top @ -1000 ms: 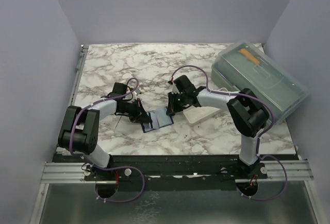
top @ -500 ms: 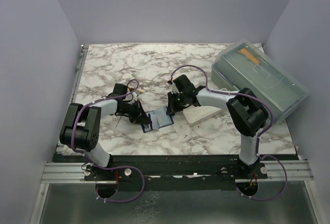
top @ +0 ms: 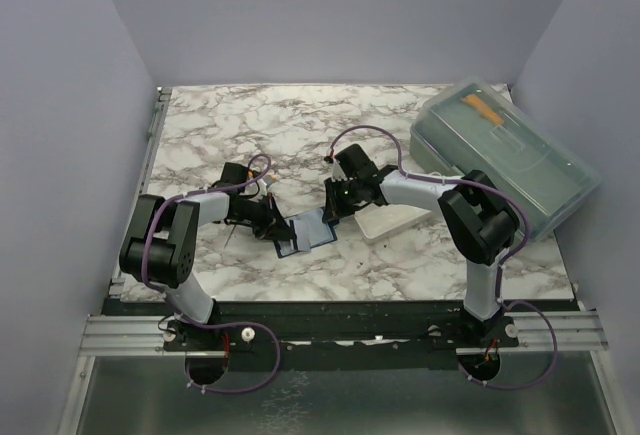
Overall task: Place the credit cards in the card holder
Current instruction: Insert the credit card into the card holder.
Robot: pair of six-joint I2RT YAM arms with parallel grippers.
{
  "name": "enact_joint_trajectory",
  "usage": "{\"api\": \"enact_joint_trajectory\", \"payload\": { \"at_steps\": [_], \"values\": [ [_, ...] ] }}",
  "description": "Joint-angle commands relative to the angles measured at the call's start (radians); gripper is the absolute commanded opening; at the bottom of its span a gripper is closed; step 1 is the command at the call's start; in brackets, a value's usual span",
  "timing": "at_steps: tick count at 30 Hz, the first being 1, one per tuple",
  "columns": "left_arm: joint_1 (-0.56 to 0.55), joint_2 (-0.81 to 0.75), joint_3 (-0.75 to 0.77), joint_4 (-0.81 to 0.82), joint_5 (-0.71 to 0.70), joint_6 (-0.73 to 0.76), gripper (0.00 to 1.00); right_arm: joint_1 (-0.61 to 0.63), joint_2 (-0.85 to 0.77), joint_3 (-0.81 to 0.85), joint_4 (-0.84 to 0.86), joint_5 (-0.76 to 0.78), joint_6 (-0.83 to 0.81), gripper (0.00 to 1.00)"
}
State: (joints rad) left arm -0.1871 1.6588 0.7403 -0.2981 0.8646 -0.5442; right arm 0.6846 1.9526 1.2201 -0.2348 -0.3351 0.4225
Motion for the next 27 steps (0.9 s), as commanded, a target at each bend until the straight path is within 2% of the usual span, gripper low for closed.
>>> {"api": "enact_joint_trajectory", "payload": {
  "at_steps": [1,11,27],
  "values": [
    [0.001,0.023,-0.009,0.079,-0.007,-0.046,0.00,-0.023,0.061,-0.001,-0.040,0.041,-0.055,0.03],
    [0.002,-0.023,-0.079,0.320,-0.039,-0.227,0.00,-0.022,0.065,0.012,-0.044,0.035,-0.059,0.03],
    [0.001,-0.076,-0.234,0.575,-0.109,-0.387,0.00,-0.021,0.066,0.009,-0.038,0.006,-0.053,0.05]
  ]
}}
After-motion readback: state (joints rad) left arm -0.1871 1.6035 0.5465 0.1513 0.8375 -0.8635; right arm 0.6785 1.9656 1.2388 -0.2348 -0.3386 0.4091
